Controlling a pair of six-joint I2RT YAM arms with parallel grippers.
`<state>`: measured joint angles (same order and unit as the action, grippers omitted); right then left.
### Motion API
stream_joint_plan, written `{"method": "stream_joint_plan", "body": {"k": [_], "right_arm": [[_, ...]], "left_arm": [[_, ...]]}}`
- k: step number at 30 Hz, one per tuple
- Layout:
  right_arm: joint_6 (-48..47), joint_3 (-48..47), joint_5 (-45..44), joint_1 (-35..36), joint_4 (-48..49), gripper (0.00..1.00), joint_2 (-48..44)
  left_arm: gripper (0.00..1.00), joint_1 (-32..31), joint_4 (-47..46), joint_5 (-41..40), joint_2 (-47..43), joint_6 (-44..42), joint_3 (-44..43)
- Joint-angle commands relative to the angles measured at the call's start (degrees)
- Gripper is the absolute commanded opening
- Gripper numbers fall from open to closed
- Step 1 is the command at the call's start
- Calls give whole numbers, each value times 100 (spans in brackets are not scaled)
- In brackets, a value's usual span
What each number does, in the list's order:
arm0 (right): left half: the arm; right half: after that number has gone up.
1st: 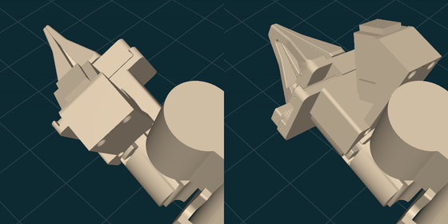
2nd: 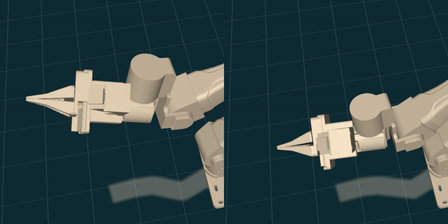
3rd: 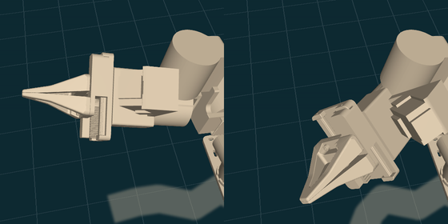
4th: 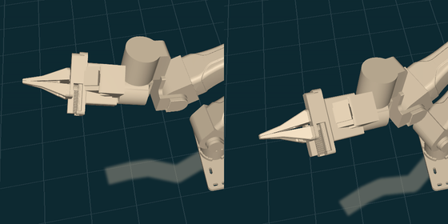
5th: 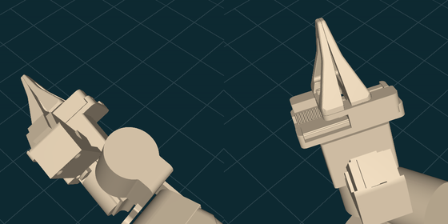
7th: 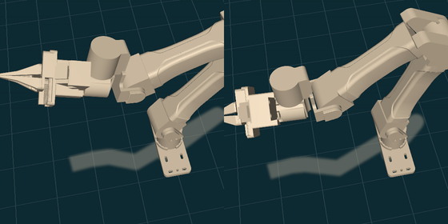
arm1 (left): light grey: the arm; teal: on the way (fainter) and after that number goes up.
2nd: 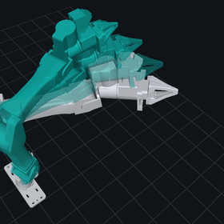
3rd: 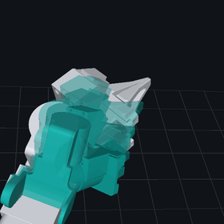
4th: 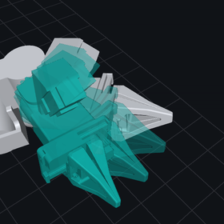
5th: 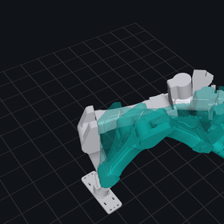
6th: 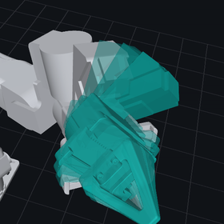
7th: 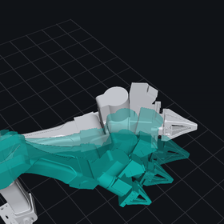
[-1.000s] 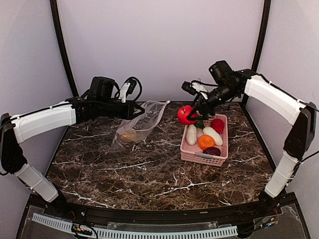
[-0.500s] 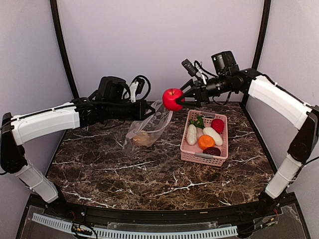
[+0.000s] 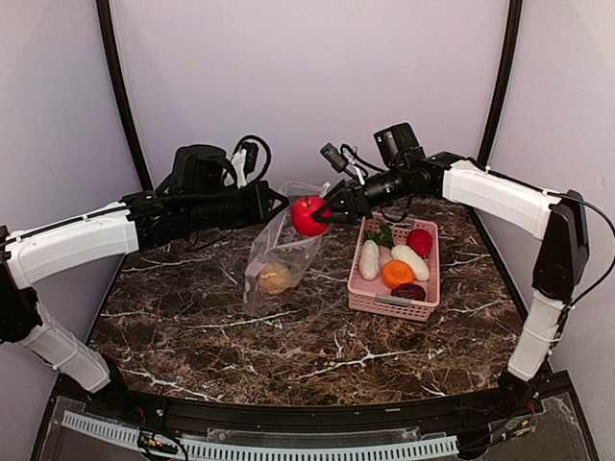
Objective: Place the food in the zip-top bag and seal the zipper
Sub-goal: Place the fake fruit in the zipper food storage bag.
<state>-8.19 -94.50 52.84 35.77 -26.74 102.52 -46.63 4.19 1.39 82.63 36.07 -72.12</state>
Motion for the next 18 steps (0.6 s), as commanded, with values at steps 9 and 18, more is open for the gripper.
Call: {"method": "stream_joint_plan", "body": {"k": [9,18], "right_arm": [[626,-600,-1002,149,-289,52,430],[142,-1619,-979,348,-1350,82,653]], "left_arm": [[1,-189,-583,-317,-151,341,354],[1,-220,-467,-517,-227,102,389]]}}
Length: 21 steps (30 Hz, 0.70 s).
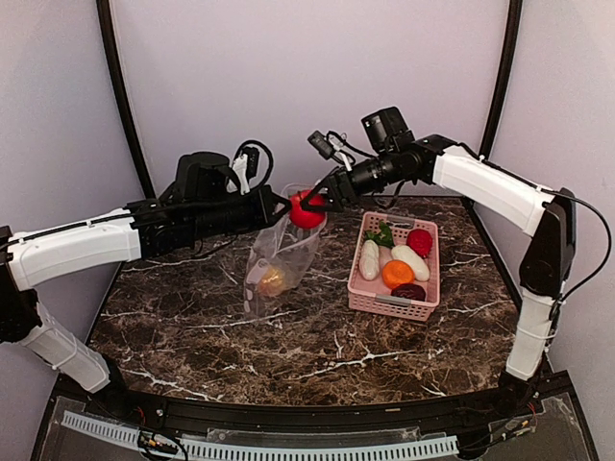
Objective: Place the food in the zip-top bag and seal the zipper
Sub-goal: Place the fake fruit in the zipper food storage bag.
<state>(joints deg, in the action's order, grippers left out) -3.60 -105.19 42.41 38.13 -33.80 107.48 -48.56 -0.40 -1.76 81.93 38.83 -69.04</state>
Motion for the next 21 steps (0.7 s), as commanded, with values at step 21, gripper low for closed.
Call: {"method": "stream_joint_plan", "body": {"k": [21], "right_arm": [[-1051,1211,-940,-1628,-264,88,-1575]], "left_arm": [[1,218,2292,-1877,-658,-3013,-1096]]}}
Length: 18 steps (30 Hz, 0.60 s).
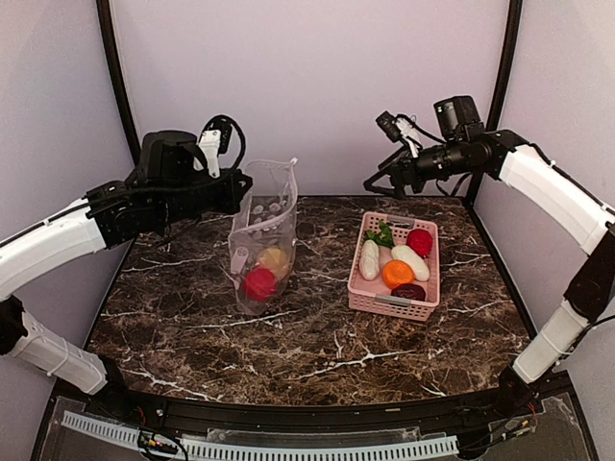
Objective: Place the food in the zip-top bag and seal the zipper
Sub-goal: Place the fake fruit in the zipper food storage bag.
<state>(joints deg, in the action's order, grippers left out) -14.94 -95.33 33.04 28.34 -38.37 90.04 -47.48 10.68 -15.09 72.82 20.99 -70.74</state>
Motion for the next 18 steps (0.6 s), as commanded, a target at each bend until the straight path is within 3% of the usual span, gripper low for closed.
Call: {"method": "stream_joint_plan", "body": {"k": [1,6,11,15,18], "right_arm": [[50,263,-81,-770,186,86,202],[-239,493,-502,-1024,220,77,379],[-366,743,-748,-1165,377,70,586],[-429,625,-458,-1286,261,67,819],[-758,579,-903,-1263,91,65,947]], "left_arm": [[1,212,1341,-480,416,-1308,-1199],[1,446,2215,102,911,-1467,-1770],[1,385,1680,2434,1197,-755,-1370],[1,212,1316,2727,1172,-443,-1069],[1,192,1229,2620,1054,-333,-832]]}}
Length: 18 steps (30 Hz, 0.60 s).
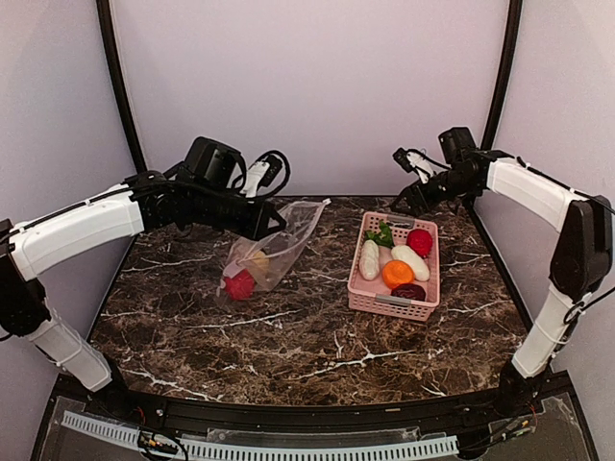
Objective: Place the food in the zip-top bag and seal the zipper
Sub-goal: Place the fake fruit in the zipper food storage bag, then pick up the fake fruit from the bin.
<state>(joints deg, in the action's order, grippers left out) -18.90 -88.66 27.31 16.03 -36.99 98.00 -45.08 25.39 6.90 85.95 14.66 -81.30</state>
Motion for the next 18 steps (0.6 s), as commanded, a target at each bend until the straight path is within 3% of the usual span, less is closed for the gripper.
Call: {"method": "stream_joint_plan", "body": {"k": [1,10,18], "right_arm": [[-433,-42,-543,-30,-53,64,170],[-712,323,-1924,-21,102,58,505],[-899,415,-2530,-21,246,56,746]], "left_arm": [[1,-51,-286,415,-292,343,274],[1,-54,-380,208,-747,389,688],[1,-54,-224,-98,-780,244,614]]}}
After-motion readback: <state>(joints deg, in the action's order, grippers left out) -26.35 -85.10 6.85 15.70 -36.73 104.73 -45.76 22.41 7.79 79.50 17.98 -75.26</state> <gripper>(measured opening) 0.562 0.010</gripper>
